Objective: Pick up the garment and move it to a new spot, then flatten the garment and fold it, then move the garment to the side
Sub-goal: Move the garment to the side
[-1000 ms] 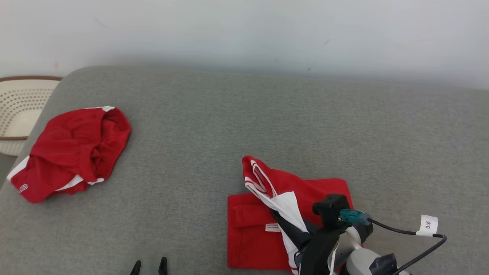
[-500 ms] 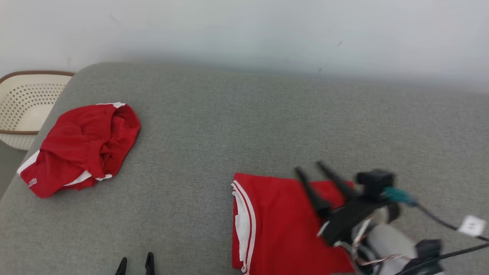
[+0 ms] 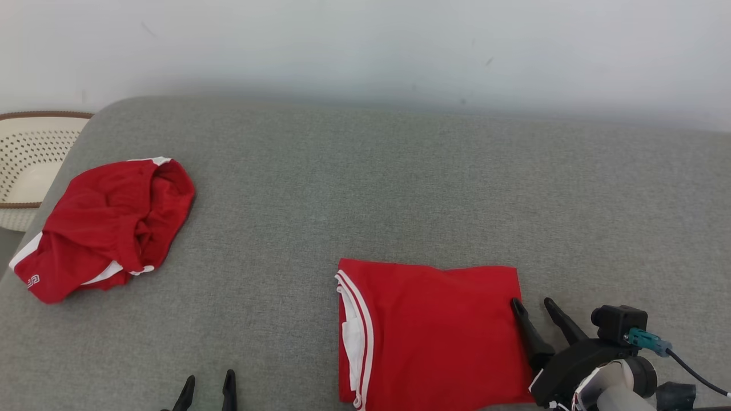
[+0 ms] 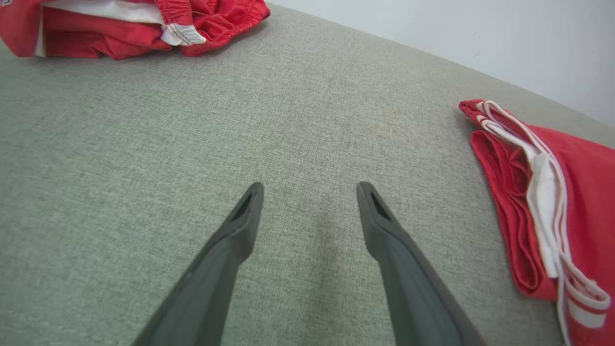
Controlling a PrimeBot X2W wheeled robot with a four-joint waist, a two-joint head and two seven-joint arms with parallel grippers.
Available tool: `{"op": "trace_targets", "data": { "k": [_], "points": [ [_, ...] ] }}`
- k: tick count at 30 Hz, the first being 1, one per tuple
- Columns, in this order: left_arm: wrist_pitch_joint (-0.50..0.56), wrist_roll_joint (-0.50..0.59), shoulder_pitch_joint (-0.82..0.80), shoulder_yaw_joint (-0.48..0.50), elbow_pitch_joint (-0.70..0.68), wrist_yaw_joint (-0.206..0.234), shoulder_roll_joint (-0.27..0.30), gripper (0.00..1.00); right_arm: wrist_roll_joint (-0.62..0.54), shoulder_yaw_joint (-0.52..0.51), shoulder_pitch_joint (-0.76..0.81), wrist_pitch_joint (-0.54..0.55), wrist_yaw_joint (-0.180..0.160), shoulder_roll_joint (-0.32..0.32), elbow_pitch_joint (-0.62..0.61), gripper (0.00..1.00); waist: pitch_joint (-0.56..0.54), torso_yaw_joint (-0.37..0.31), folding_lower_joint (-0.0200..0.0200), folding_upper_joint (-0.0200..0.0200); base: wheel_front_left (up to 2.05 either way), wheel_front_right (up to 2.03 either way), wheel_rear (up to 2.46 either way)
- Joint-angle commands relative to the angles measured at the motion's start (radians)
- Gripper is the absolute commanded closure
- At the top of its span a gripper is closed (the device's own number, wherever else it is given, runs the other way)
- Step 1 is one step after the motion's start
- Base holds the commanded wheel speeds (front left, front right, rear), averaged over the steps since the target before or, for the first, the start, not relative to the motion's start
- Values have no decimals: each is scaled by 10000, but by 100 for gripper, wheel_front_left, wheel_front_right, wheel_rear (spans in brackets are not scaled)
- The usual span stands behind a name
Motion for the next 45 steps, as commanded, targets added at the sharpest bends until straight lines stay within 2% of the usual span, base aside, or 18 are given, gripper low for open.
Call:
{"op": "trace_targets", "data": {
  "k": [1, 9, 10, 11, 12, 13, 18, 24, 32, 38, 39, 40, 41, 42, 45],
  "points": [
    [-12, 55, 28, -15, -12, 40, 7, 0, 116, 33, -45, -71, -8, 50, 73, 0, 88, 108, 0, 0, 0, 0, 0],
    [-12, 132, 28, -27, 55, 0, 6, 0, 549, 338, -416, -77, -8, 359, 900, 0, 223, 527, 0, 0, 0, 0, 0],
    [-12, 146, 35, -27, 55, -8, 7, 0, 649, 468, -429, -10, -8, 414, 959, 13, 214, 553, 0, 0, 0, 0, 0],
    [-12, 156, 46, -15, 54, -7, 9, 0, 710, 595, -455, 37, -8, 438, 1040, 41, 199, 572, 0, 0, 0, 0, 0],
    [-12, 165, 53, -9, 49, -5, 7, 0, 721, 705, -507, 35, -8, 414, 1108, 86, 178, 587, 0, 0, 0, 0, 0],
    [-12, 182, 45, -20, 33, -3, 6, 0, 777, 780, -526, 23, -8, 392, 1175, 100, 148, 597, 0, 0, 0, 0, 0],
    [-12, 229, 32, -59, -144, 0, 7, 0, 637, 663, -882, -135, -9, 114, 1426, 100, -40, 403, 0, 0, 0, 0, 0],
    [-12, 375, -46, -267, -464, 4, 7, 0, 24, -302, -1002, -177, -9, -42, 1364, 100, -279, -294, 0, 0, 0, 0, 0],
    [-14, 463, -219, -562, -907, 144, 6, 0, -797, -1210, -610, -177, -9, 199, 1293, 100, -449, -1983, 0, 0, 0, 0, 0],
    [-12, 639, -442, -653, -1177, 239, 6, 0, -1149, -1362, -417, -177, -9, 367, 1234, 100, -346, -3312, 0, 0, 0, 0, 0],
    [-12, 639, -442, -653, -1177, 239, 6, 0, -1149, -1362, -417, -177, -9, 367, 1234, 100, -346, -3312, 0, 0, 0, 0, 0],
    [-14, 717, -459, -663, -1234, 252, 12, 0, -1192, -1446, -391, -176, -9, 434, 1195, 100, -294, -3706, 0, 0, 0, 0, 0],
    [-14, 717, -459, -663, -1234, 252, 12, 0, -1192, -1446, -391, -176, -9, 434, 1195, 100, -294, -3706, 0, 0, 0, 0, 0],
    [-14, 849, -530, -660, -1305, 257, 6, 0, -1236, -1476, -373, -176, -9, 505, 1171, 100, -240, -4065, 0, 0, 0, 0, 0],
    [-14, 1126, -594, -741, -1358, 179, 6, 0, -1238, -1524, -365, -176, -9, 583, 1140, 100, -167, -4408, 0, 0, 0, 0, 0]
  ]
}}
